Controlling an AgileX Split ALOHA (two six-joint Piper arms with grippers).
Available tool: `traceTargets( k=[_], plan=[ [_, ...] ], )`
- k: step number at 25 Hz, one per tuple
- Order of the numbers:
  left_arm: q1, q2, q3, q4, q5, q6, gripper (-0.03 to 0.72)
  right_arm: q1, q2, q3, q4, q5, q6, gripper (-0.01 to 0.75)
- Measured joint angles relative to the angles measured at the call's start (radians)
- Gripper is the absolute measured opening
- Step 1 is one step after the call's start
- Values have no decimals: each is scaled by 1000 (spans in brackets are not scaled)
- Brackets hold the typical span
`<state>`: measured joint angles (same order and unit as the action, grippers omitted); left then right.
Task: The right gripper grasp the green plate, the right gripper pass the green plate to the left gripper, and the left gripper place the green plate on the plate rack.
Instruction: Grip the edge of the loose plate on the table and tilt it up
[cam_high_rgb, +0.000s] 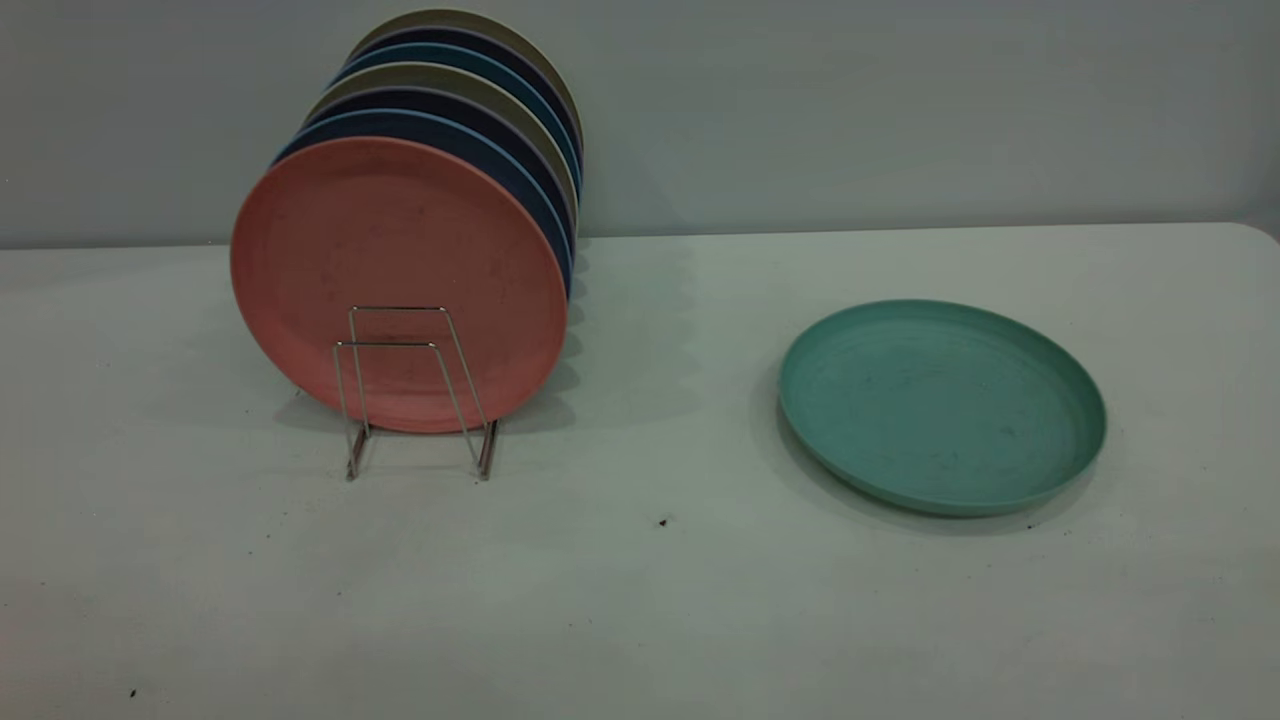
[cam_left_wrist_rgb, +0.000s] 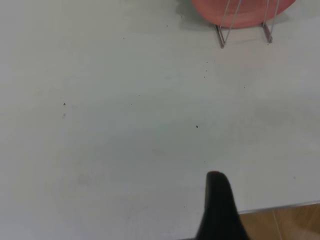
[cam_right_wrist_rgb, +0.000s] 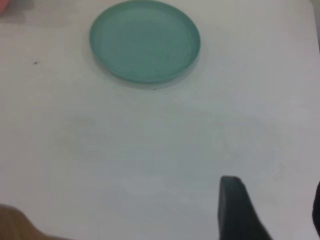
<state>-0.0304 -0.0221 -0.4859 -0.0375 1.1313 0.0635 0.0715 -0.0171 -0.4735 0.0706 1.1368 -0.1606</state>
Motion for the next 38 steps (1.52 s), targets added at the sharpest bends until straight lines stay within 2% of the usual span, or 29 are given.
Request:
traceTargets(
  k=[16,38],
  plan=[
    [0,0,0,0,0,0,526,0,0,0,0,0,0,236],
    [0,0,0,-2,0,-2,526,0,0,0,0,0,0,237]
  ],
)
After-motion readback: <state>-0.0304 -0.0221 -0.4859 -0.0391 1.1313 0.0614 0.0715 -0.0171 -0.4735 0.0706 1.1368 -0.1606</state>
